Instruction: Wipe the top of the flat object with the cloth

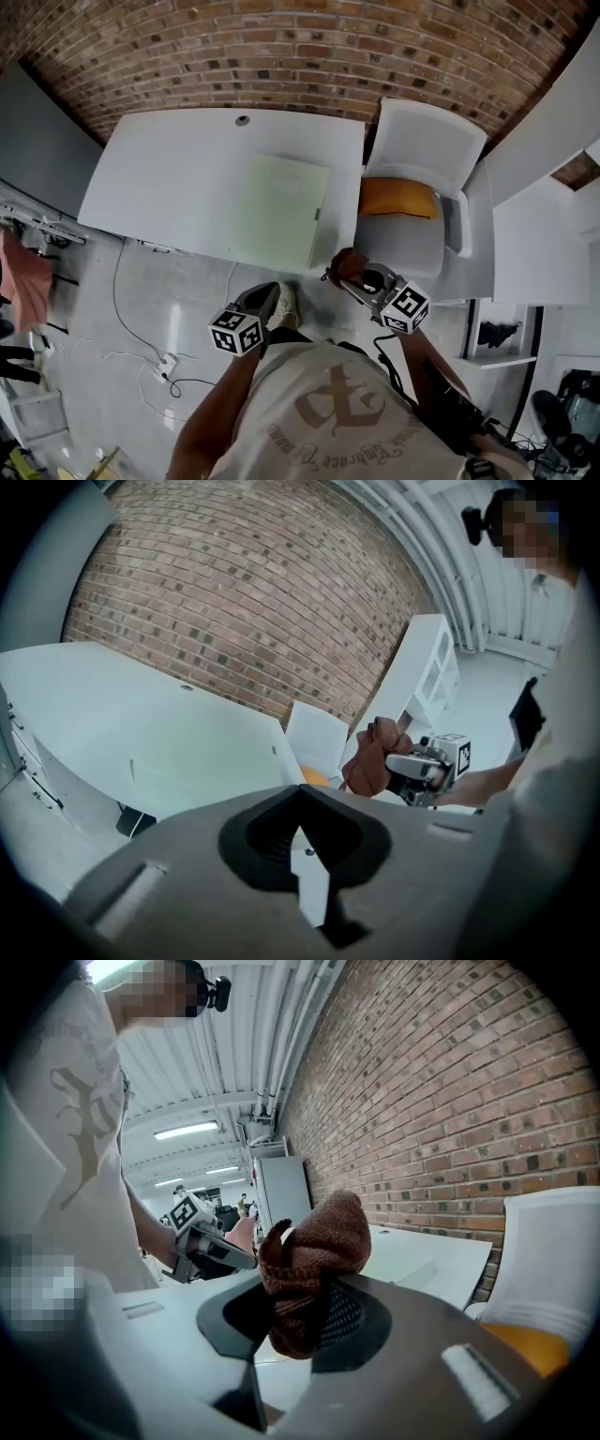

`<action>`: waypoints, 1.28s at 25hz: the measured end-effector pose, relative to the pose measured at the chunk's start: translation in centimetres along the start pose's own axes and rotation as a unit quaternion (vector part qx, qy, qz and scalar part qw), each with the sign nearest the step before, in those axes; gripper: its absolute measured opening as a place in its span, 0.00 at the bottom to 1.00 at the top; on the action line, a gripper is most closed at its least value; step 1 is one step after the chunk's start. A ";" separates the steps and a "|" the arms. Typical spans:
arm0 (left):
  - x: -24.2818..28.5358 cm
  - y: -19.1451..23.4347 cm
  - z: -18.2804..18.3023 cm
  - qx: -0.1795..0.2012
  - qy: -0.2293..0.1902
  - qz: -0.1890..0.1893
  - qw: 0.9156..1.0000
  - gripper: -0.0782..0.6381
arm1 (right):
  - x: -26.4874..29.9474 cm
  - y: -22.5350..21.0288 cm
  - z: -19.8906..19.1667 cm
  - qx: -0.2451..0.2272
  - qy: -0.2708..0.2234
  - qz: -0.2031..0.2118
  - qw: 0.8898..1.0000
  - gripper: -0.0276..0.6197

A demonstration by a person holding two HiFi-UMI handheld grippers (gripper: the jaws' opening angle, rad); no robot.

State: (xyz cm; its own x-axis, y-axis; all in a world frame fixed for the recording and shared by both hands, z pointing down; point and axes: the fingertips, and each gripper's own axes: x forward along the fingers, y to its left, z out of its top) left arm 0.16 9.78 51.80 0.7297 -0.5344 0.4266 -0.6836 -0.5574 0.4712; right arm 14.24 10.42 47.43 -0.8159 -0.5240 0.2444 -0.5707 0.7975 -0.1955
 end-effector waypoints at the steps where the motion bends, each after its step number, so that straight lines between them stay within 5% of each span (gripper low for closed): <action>1: 0.4 0.8 0.5 -0.005 0.004 0.002 1.000 0.11 | 0.6 -0.7 0.3 0.001 0.000 -0.002 1.000 0.18; 11: 3.4 10.3 8.1 -0.027 0.008 0.050 0.998 0.11 | 6.9 -7.3 3.7 0.015 0.011 -0.016 1.000 0.18; 24: 6.8 18.9 13.3 -0.029 0.032 0.025 0.999 0.11 | 15.2 -14.7 6.8 0.027 0.057 -0.037 0.997 0.18; 32: 9.4 21.7 13.7 -0.034 0.084 0.006 0.996 0.13 | 19.8 -19.9 8.2 0.040 0.096 -0.036 0.994 0.18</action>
State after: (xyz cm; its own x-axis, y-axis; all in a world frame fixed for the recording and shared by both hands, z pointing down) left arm -8.03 -16.04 55.44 0.7170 -0.4234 0.5537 -0.6944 -0.5033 0.5143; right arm 8.72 -18.29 48.39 -0.7448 -0.5054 0.4357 -0.6384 0.7298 -0.2446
